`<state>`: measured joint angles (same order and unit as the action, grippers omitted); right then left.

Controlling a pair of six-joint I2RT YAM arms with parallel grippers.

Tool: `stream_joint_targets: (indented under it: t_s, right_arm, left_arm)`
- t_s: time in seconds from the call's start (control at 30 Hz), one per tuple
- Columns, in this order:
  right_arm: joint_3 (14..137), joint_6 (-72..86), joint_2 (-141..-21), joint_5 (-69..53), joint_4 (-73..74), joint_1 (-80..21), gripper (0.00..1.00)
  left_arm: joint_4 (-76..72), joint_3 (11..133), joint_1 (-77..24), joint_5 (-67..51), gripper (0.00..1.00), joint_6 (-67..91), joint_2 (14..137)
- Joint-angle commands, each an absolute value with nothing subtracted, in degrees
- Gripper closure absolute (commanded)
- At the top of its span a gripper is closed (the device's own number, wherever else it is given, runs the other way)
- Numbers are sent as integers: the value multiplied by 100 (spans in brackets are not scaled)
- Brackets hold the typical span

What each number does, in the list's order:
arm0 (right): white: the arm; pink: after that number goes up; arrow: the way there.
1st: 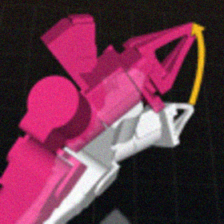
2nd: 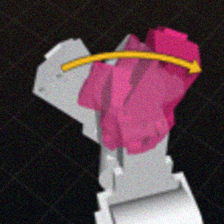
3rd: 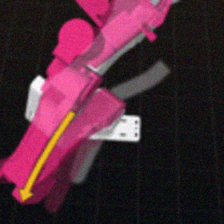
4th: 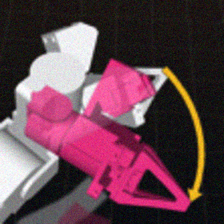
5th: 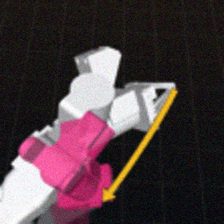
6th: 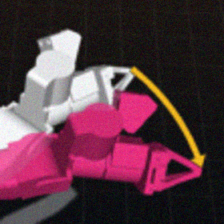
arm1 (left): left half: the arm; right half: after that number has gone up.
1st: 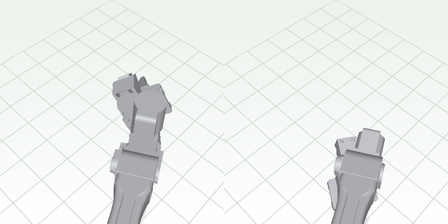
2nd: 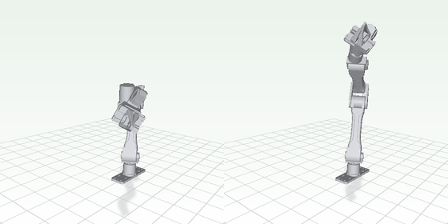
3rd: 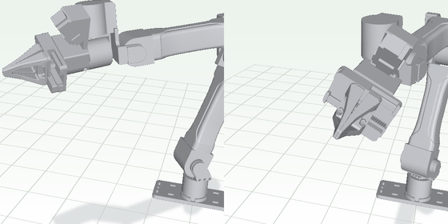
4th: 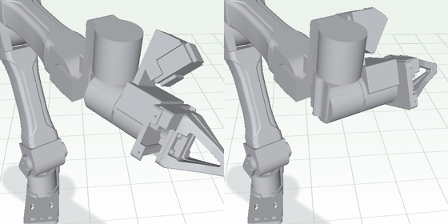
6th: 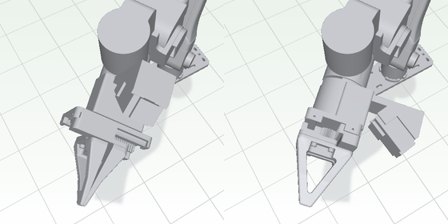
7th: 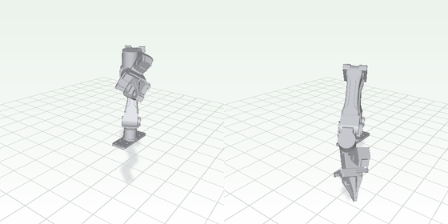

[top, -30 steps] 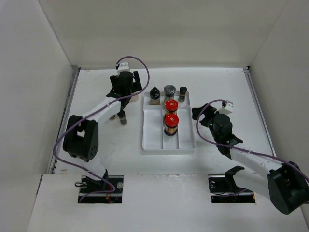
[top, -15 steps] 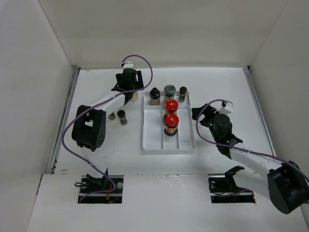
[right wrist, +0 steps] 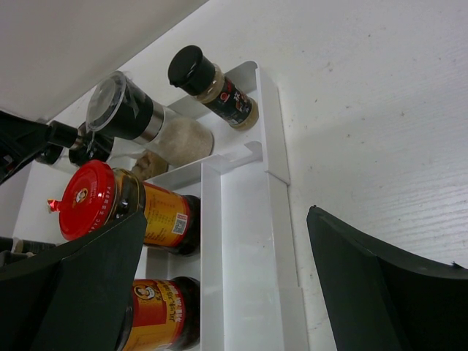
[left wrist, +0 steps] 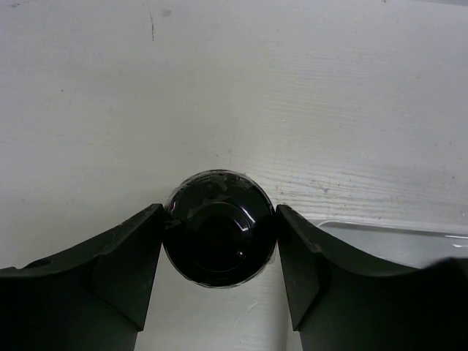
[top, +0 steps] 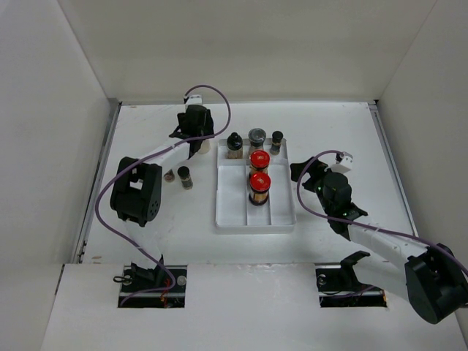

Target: Organize the condiment bottles

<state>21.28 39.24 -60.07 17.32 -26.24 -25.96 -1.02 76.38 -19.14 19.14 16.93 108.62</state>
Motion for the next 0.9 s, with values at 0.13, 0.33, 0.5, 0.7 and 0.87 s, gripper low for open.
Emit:
stream_joint_targets:
  t_s: [0.13,0.33,0.5,0.7,0.87]
  right_arm:
    - [2285,3867,-5959,1696,-2988,-2641,1]
    - [2285,3867,-5968,1687,-2988,-2641,1]
    - [2294,3867,-5968,1687,-2988,-2650,1]
    - [2276,3867,-5950,1687,-2988,-2650,1]
    - [2259,3867,-5880,1687,-2971,-2650,1]
  left_arm:
    - [-421,7542,-2016,2310,60,1609,10092]
    - [-598,7015,-2420,2592,61,1494,9054]
    - [-694,6505,-3009,2698,61,1608,8456]
    - [-773,6293,-3730,2725,62,1749,8384]
    - [-914,6293,-4082,2769,62,1758,8727]
